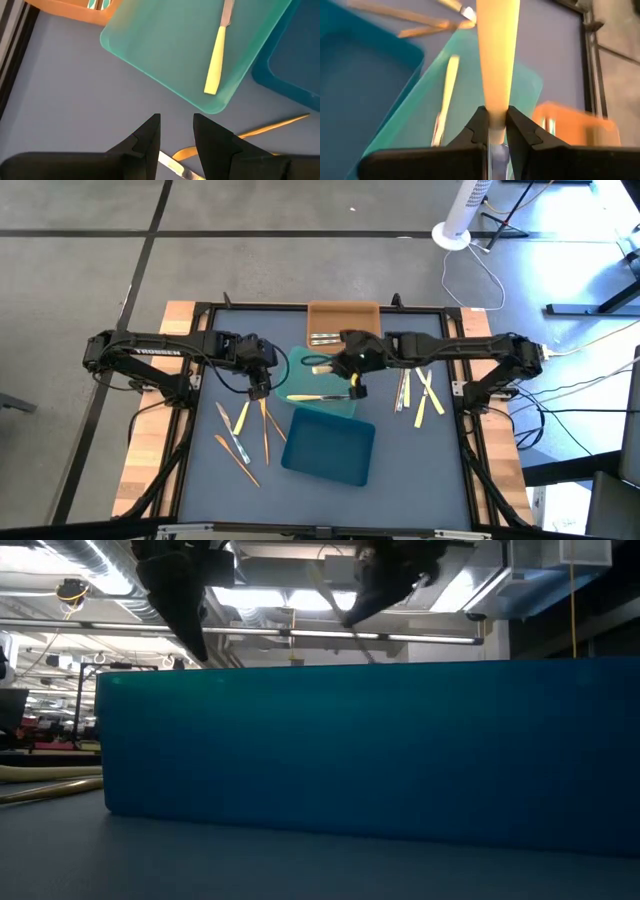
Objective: Sort silverware by color (type)
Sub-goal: Put the yellow knife into the green bin
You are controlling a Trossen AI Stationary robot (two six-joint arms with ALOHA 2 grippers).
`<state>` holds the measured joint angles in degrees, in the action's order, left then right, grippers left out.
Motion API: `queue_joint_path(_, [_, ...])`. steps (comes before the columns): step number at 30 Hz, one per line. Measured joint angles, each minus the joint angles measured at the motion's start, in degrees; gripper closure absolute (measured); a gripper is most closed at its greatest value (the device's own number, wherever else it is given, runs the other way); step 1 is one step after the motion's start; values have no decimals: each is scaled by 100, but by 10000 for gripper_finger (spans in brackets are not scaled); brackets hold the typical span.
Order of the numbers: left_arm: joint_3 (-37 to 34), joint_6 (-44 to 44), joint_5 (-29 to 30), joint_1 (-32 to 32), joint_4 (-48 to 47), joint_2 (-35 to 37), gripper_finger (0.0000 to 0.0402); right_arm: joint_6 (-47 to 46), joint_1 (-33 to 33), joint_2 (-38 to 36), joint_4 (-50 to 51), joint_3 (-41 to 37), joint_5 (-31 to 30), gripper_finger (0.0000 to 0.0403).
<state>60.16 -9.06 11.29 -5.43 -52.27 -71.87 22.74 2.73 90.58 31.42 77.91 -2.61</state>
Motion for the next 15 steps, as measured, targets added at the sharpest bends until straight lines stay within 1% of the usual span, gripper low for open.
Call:
queue_joint_path(5, [0,0,2,-2,9,-1,292,-27,75,301,-384,-1,59,373])
queue_joint_path(7, [0,-2,0,0,24,-7,292,-205,71,431,-527,-2,76,373])
queue_joint_path(12, [2,-1,3,-2,34,-9,292,-728,67,795,-444,-1,69,373])
queue_joint_path(15, [0,0,21,-2,35,-9,292,-848,73,1032,-459,-2,67,373])
